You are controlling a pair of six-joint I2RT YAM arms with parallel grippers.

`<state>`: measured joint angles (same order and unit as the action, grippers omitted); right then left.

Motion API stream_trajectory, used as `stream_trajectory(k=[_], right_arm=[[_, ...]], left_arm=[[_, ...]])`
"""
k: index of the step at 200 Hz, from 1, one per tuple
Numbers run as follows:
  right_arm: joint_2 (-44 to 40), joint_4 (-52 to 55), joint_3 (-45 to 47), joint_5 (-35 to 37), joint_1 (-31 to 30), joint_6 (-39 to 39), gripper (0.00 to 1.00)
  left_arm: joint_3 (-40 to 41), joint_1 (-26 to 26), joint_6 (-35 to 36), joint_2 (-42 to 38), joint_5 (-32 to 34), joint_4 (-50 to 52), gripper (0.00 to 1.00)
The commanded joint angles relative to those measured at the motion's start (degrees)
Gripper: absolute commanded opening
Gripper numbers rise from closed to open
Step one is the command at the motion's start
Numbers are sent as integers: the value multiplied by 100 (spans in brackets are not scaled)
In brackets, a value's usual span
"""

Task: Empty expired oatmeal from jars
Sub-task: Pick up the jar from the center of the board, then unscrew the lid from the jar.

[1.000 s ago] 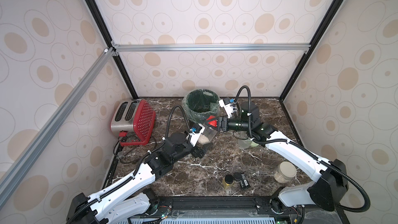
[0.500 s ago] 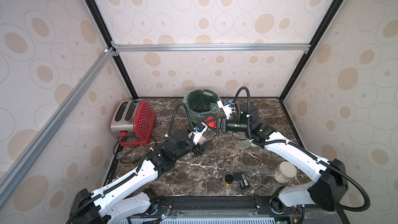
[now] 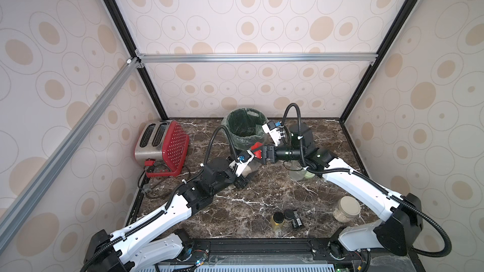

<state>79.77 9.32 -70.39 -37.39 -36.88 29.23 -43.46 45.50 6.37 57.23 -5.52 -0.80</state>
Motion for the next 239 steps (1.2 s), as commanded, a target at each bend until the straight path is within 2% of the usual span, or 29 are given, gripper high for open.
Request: stream_trajectory(k=[1, 37, 93, 200, 224, 239], right_arm=[[-95, 753, -211, 207, -30, -315, 99], [-286, 1383, -405, 434, 111, -436, 99], [43, 2323, -1225, 107, 331, -338, 99], [399, 2691, -1968, 29, 336, -350, 100], [460, 2763, -2082, 62, 328, -374, 94], [492, 2778, -2148, 21, 332, -399, 85]], left_arm=[[-179, 29, 268, -152, -107, -304, 51], [-154, 29, 268, -33, -235, -430, 49], [-66, 26, 299, -168, -252, -512, 48], [1, 29, 349, -230, -257, -430, 47], [1, 30, 338, -227, -265, -438, 47], [0, 27, 336, -221, -272, -435, 47]])
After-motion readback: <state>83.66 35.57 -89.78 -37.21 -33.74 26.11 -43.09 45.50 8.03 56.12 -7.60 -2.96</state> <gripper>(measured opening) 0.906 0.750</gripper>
